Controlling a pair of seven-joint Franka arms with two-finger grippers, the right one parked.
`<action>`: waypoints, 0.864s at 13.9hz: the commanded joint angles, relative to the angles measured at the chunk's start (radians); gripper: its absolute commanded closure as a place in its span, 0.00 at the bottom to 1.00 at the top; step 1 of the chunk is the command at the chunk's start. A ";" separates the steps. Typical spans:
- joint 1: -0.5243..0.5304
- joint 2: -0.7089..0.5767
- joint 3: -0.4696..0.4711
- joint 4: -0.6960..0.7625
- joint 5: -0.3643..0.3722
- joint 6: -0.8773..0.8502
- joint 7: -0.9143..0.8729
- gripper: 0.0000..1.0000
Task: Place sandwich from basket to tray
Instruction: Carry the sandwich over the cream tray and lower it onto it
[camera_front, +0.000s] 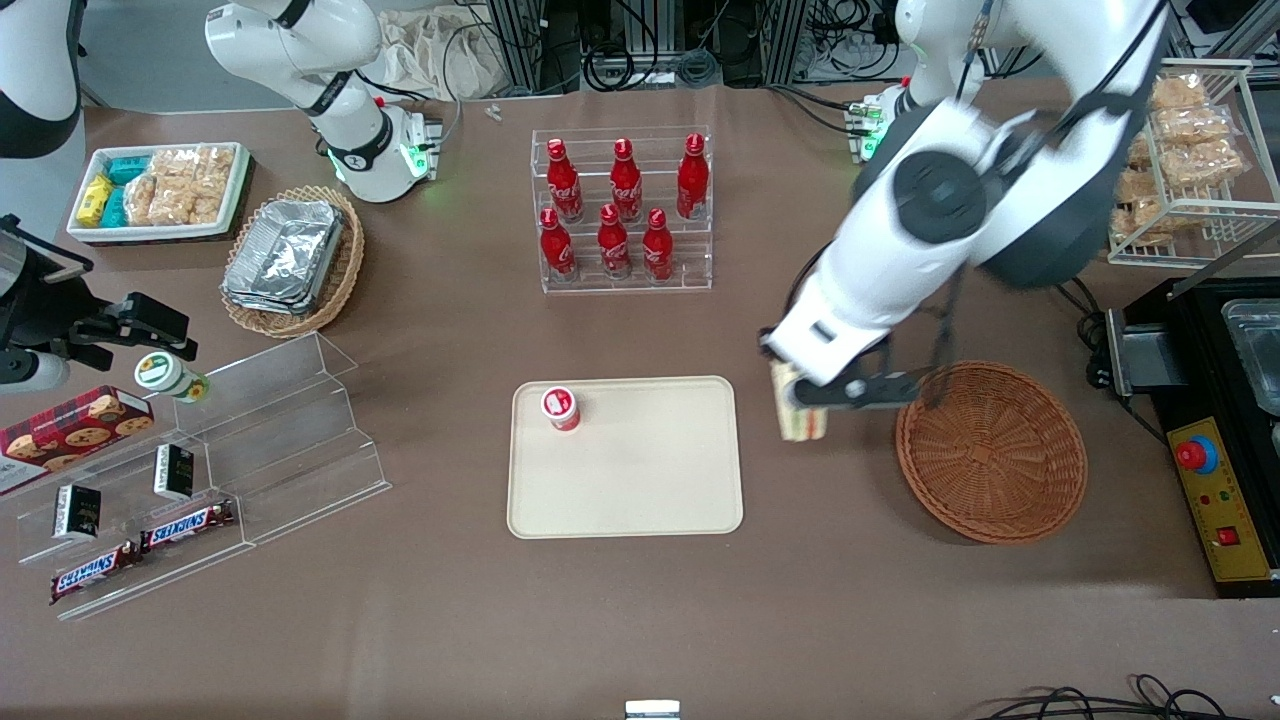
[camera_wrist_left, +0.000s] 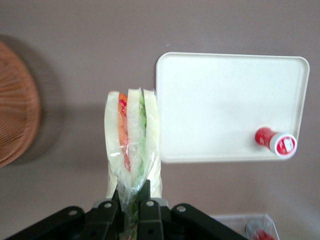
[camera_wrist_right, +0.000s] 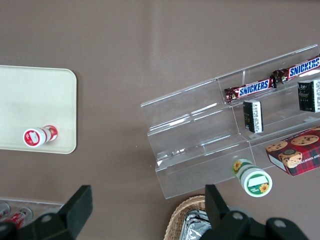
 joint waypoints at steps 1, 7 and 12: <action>-0.082 0.140 -0.010 0.034 0.160 0.068 -0.139 1.00; -0.127 0.322 -0.007 0.034 0.237 0.252 -0.156 1.00; -0.127 0.425 0.024 0.034 0.320 0.341 -0.147 1.00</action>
